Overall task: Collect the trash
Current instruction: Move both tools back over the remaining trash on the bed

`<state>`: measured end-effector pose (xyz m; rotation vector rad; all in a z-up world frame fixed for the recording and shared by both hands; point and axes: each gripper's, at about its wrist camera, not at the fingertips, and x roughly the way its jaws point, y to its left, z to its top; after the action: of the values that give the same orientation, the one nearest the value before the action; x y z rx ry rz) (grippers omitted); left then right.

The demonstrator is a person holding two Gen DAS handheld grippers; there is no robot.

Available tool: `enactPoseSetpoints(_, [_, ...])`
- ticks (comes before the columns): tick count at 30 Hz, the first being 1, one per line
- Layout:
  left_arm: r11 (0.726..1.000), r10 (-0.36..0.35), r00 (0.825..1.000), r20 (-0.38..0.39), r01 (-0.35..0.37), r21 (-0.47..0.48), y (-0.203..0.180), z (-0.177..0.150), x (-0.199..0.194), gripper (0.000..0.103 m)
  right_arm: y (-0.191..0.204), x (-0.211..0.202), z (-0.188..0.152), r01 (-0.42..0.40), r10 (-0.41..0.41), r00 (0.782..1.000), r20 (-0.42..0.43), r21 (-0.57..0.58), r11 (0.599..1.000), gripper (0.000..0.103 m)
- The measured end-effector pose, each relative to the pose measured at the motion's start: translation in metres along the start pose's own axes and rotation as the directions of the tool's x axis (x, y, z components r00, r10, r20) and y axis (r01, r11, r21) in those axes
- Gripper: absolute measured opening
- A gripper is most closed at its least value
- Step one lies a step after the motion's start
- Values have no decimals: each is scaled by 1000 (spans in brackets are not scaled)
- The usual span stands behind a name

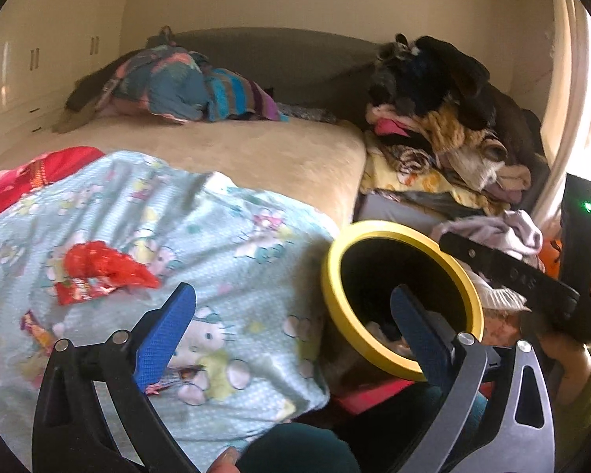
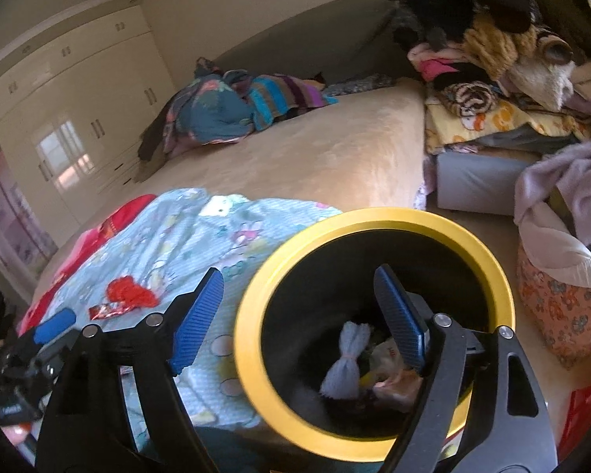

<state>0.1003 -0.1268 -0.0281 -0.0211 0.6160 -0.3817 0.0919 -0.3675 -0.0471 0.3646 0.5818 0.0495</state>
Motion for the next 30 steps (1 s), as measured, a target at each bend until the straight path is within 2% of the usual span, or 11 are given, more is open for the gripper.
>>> enactPoseSetpoints(15, [989, 124, 991, 56, -119, -86, 54, 0, -25, 96, 69, 9, -30, -97, 84, 992, -91, -145, 985, 71])
enactPoseSetpoints(30, [963, 210, 976, 58, -196, -183, 106, -8, -39, 96, 108, 13, -50, -149, 115, 981, -154, -229, 962, 71])
